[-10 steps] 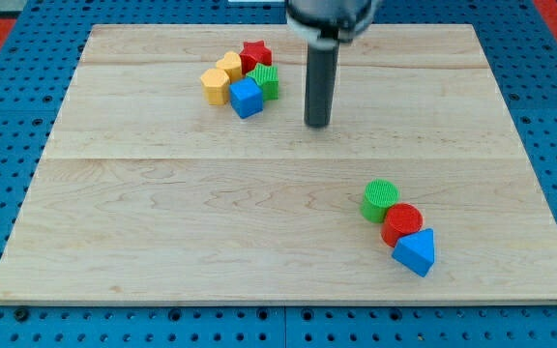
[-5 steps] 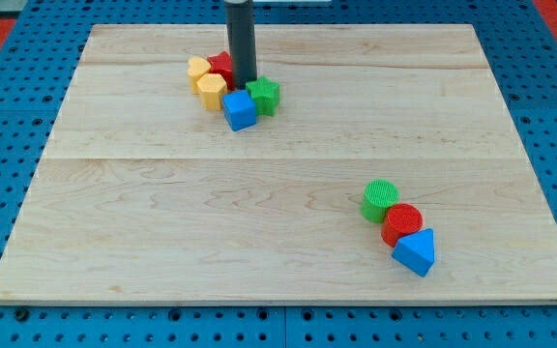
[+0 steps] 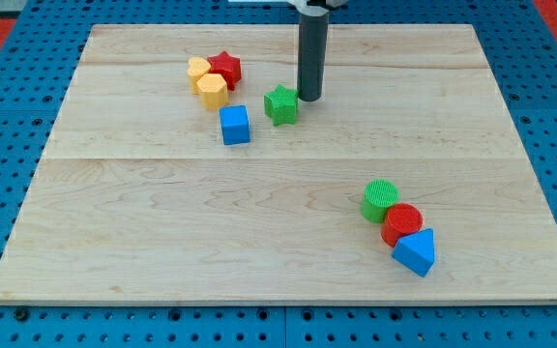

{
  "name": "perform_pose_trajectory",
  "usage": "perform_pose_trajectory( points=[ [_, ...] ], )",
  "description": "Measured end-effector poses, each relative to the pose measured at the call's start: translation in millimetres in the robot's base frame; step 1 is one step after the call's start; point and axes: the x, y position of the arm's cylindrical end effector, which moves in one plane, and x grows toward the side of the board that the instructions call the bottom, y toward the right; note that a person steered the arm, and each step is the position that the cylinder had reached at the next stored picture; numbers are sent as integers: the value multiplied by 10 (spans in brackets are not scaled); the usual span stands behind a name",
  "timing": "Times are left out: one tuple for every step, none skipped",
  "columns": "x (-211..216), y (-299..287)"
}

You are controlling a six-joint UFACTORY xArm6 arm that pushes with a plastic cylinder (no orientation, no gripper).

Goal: Separate the blue cube and green star from the group of blocks

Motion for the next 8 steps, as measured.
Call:
perform_pose_trajectory(
  points=[
    [-1,0],
    [-1,-241],
    [199,-386],
    [481,214],
    [876,320],
    [1198,-411],
    [1298,-1680],
    [738,-2503]
  ],
)
